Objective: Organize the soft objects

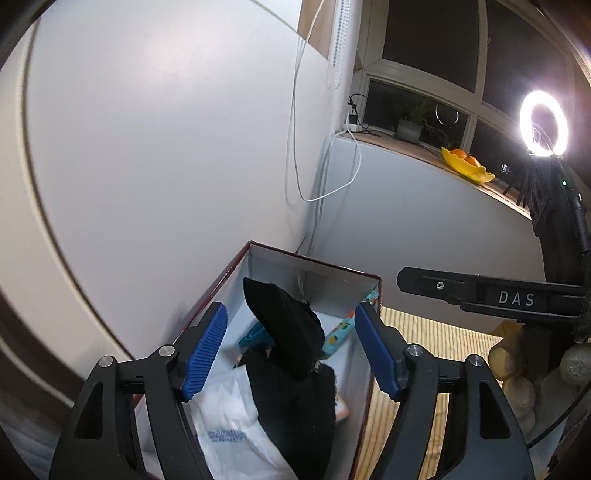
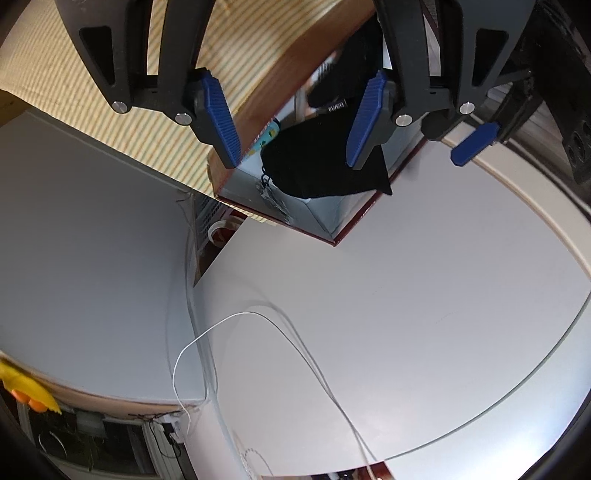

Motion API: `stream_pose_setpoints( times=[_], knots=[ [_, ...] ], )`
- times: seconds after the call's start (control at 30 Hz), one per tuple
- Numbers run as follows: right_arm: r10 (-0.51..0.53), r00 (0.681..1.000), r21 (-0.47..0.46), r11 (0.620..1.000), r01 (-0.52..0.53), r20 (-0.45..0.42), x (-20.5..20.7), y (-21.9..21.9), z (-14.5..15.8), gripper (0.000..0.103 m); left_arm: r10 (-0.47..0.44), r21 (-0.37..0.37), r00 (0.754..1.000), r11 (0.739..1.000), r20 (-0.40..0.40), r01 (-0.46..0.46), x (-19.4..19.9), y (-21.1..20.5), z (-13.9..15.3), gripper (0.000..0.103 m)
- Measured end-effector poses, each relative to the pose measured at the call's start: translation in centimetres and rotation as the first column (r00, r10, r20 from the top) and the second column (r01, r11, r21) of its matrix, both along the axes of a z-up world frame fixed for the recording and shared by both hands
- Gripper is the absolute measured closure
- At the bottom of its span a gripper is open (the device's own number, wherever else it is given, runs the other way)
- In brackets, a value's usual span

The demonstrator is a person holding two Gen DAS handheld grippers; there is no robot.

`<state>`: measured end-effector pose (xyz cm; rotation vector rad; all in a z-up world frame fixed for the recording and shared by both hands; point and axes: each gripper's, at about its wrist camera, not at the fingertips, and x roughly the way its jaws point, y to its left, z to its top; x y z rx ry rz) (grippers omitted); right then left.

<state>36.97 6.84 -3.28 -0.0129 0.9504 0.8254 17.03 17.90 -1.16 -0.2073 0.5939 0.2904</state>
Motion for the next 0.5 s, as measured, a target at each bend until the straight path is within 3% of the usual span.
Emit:
stream_pose_setpoints(
  times=[0.17, 0.27, 0.5],
  knots=[
    [0.002, 0.999, -0.022, 1.0, -0.001, 0.043, -2.0, -1.1, 0.4, 0.039, -0.007, 0.033, 1.0, 0.999, 0.011, 0.007, -1.8, -1.3, 0.6, 0.031],
    [0.007, 0.997, -0.048, 0.999, -0.004, 0.077, -3.4, -1.7, 0.4, 0.038, -0.011, 0.058, 1.0, 0.998, 0.025, 0.01, -3.1, -2.0, 0.8, 0.024],
    [0.029, 0.982, -0.116, 0.993, -0.007, 0.189, -7.4, -3.5, 0.5, 0.034, -0.027, 0.082, 0.998, 0.996, 0.064, 0.022, -6.7, -3.4, 0.7, 0.024]
  ],
)
